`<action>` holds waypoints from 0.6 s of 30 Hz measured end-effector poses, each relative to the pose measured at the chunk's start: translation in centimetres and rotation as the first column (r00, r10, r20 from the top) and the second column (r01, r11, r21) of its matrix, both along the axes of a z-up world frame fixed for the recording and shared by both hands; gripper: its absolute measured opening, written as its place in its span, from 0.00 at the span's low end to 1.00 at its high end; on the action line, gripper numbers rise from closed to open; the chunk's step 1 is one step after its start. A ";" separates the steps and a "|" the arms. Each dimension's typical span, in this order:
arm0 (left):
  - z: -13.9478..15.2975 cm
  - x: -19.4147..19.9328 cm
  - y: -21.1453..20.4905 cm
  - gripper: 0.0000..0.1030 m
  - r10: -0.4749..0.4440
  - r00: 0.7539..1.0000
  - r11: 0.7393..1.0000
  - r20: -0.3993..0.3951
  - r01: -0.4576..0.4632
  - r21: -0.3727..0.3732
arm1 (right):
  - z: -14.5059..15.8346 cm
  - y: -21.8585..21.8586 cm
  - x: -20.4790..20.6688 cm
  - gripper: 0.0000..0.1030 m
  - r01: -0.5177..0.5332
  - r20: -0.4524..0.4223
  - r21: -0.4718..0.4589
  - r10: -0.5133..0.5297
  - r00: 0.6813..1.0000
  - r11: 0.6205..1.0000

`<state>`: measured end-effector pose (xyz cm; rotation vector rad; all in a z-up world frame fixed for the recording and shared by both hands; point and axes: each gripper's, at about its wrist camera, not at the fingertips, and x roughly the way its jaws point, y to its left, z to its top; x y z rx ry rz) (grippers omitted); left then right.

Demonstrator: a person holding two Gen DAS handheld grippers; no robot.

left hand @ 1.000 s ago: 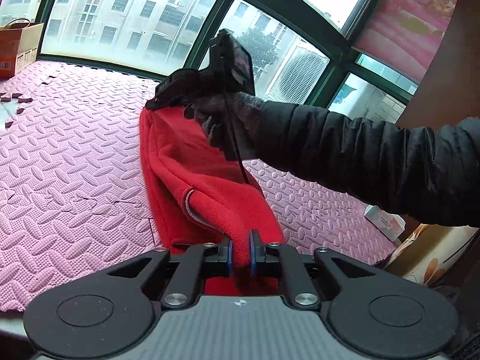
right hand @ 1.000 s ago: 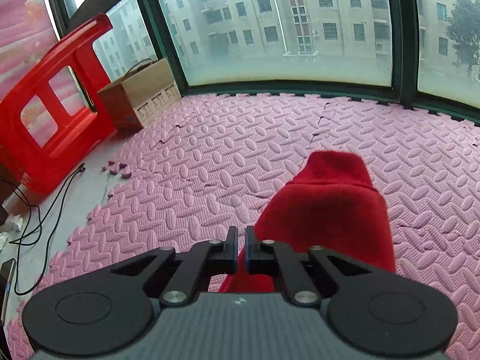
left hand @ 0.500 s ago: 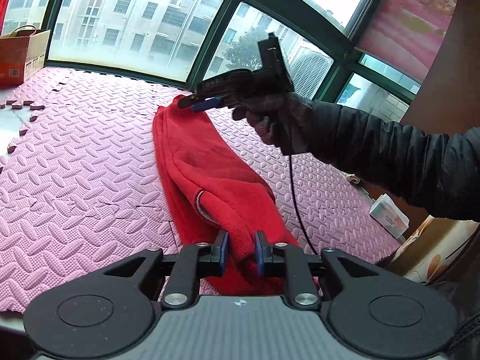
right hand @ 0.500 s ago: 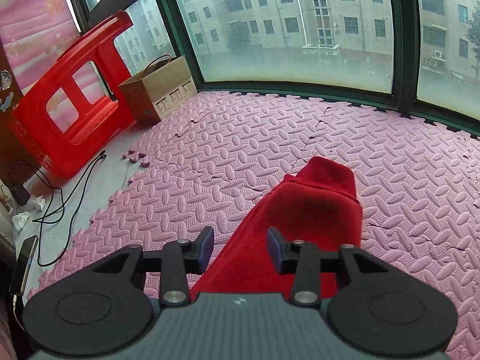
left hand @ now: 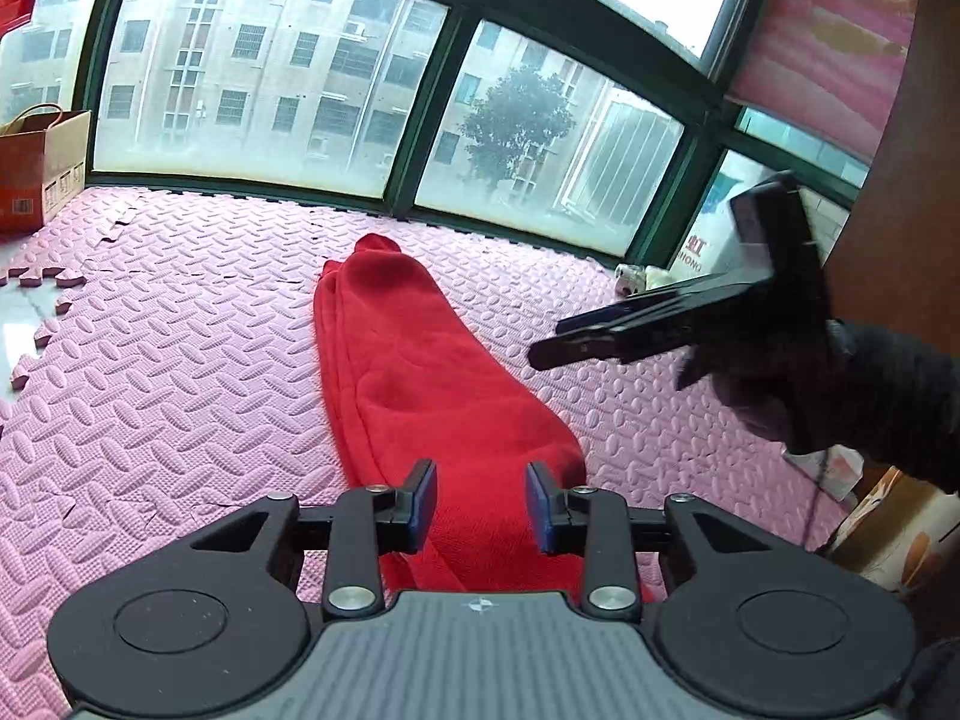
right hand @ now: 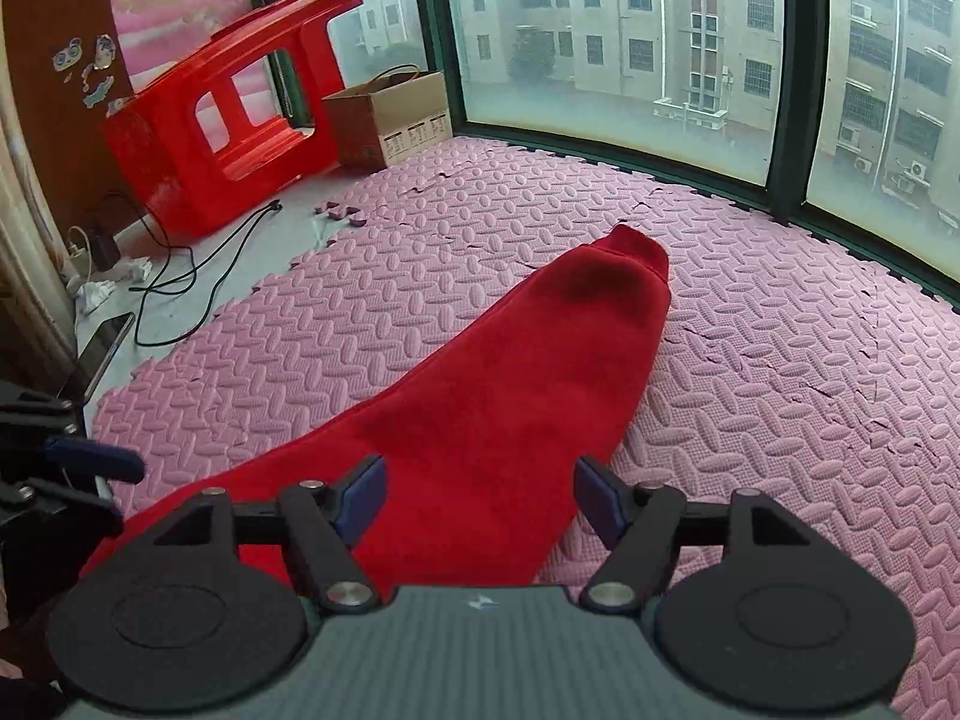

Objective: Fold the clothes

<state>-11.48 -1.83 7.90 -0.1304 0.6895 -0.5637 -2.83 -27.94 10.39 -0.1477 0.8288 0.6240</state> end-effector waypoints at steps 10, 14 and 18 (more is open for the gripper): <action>-2.6 2.3 -0.6 0.21 0.023 0.998 0.978 -0.065 -0.009 0.207 | -1.3 1.7 -9.1 0.71 -0.155 0.009 0.034 0.155 0.988 0.987; -0.3 2.9 -1.3 0.21 0.013 1.000 0.983 -0.020 -0.009 0.184 | -2.7 2.5 -9.6 0.71 -0.170 -0.029 0.081 0.173 0.984 0.982; 1.1 4.3 -3.2 0.21 -0.029 1.000 0.988 -0.004 0.029 0.154 | -3.3 1.8 -8.9 0.71 -0.127 -0.056 0.128 0.135 0.989 0.984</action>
